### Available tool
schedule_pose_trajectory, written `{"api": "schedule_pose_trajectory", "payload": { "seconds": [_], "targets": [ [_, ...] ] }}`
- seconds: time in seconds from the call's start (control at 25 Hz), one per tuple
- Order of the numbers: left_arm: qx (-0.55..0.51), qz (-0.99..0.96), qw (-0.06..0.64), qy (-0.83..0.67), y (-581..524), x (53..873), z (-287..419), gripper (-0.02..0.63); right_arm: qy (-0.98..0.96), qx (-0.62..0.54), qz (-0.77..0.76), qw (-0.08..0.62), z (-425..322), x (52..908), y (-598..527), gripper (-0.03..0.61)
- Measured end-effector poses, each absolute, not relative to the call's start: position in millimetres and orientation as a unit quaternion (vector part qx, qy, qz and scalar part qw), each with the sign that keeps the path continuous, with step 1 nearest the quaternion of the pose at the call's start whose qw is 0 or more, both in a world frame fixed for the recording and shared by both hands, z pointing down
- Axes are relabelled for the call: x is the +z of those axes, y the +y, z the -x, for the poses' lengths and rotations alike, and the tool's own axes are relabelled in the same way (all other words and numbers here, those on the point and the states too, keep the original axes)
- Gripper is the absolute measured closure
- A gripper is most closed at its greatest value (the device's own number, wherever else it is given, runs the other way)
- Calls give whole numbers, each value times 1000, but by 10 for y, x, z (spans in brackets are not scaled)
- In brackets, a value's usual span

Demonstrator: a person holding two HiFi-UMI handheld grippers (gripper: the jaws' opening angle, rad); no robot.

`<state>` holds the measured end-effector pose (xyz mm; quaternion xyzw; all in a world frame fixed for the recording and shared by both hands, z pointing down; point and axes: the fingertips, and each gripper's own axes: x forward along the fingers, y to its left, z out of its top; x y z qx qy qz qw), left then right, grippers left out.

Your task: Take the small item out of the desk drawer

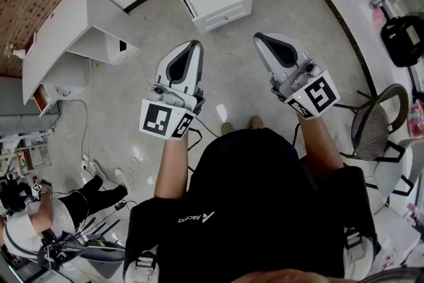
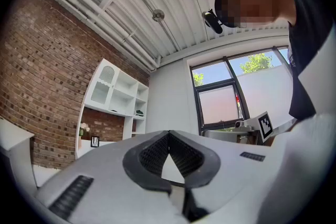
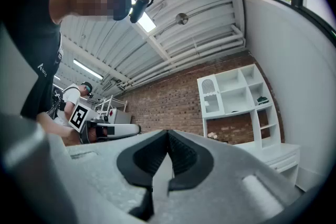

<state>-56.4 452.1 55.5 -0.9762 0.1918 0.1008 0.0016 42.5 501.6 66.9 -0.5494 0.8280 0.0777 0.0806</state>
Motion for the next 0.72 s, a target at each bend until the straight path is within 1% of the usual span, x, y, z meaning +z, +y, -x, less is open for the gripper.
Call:
{"api": "schedule_pose_trajectory", "payload": {
  "seconds": [0.28,0.56,0.72],
  "targets": [
    [94,976,-4,198,4443,643,527,615,828,75,547,96,-484,679,4969,577],
    [84,972,-11,220,4323,728,379,615,833,73,542,81,-660,745,4906,575],
    [77,969,-9,233,4233,770,209,615,843,70,529,73,-815,808,4856,561]
  ]
}}
